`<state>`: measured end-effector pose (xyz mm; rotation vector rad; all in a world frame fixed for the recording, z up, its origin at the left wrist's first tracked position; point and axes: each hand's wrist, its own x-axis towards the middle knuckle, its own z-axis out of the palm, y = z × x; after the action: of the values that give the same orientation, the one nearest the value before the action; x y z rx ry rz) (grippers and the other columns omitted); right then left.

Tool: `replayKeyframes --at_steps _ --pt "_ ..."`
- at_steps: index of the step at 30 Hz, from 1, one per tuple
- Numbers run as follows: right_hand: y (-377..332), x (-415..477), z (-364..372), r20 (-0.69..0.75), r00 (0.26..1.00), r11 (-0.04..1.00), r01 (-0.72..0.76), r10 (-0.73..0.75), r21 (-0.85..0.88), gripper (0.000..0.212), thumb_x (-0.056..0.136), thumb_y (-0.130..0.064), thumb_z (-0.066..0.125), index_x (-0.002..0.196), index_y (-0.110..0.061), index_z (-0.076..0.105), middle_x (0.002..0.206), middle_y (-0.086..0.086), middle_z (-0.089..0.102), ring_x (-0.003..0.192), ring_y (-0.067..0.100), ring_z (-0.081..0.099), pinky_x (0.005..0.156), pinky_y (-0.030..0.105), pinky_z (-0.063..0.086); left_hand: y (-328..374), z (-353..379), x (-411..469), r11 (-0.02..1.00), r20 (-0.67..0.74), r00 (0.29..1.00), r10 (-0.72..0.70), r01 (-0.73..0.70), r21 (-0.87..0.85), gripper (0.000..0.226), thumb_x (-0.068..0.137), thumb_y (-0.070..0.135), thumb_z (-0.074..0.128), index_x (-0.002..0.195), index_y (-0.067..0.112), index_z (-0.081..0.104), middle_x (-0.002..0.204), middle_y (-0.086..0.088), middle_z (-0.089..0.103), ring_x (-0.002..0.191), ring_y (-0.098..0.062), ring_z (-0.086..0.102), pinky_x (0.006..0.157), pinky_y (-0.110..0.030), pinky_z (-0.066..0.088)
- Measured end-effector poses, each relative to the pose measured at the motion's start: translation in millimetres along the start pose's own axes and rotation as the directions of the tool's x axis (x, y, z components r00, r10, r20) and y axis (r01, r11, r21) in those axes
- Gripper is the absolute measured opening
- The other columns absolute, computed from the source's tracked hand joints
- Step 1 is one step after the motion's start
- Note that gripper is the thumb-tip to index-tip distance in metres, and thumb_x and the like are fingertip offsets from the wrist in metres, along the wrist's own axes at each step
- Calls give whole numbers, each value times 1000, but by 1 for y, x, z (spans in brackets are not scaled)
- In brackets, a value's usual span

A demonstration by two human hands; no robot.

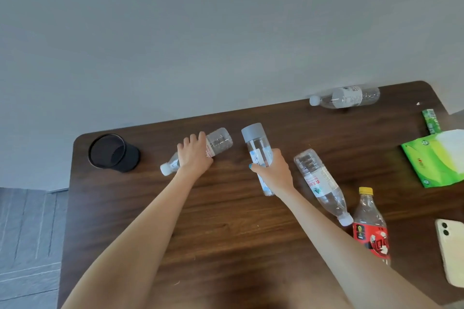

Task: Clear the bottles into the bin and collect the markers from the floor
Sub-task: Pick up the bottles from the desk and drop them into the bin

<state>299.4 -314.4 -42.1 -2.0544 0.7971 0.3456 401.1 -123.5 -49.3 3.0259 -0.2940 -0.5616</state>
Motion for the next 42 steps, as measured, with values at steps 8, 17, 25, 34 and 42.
replayKeyframes --at_steps 8,17,25,34,42 --pt "-5 -52 4 62 997 998 54 -56 24 54 78 -38 74 117 -22 40 113 -3 55 91 12 58 74 27 49 -22 -23 -90 932 42 983 -181 185 -312 56 70 36 70 113 15 41 108 -6 55 93 -31 58 75 -37 44" --pt "-6 -144 48 217 960 984 176 -177 25 53 77 -37 74 115 -20 42 111 -1 56 92 14 60 79 34 54 -69 -15 -229 781 137 912 -387 403 -478 52 69 37 68 109 17 41 103 -2 59 89 -26 59 81 -40 49" --pt "-7 -224 113 371 896 954 289 -243 -74 54 76 -40 73 115 -20 41 115 0 56 96 16 60 85 40 54 -136 16 -338 551 187 819 -542 515 -656 55 75 38 71 117 19 40 104 -1 61 88 -21 62 77 -36 52" --pt "-40 -291 198 520 804 897 417 -289 -145 52 80 -38 74 116 -19 40 120 2 56 95 15 59 74 28 48 -228 36 -405 343 222 732 -644 536 -771 60 68 43 73 114 20 42 105 -4 63 91 -24 63 86 -47 54" --pt "-88 -326 293 521 819 913 372 -240 -165 49 82 -34 73 114 -18 39 115 2 56 96 17 60 75 29 50 -344 44 -403 342 278 754 -595 550 -762 74 70 46 78 122 12 39 112 -10 60 98 -28 62 89 -49 53"
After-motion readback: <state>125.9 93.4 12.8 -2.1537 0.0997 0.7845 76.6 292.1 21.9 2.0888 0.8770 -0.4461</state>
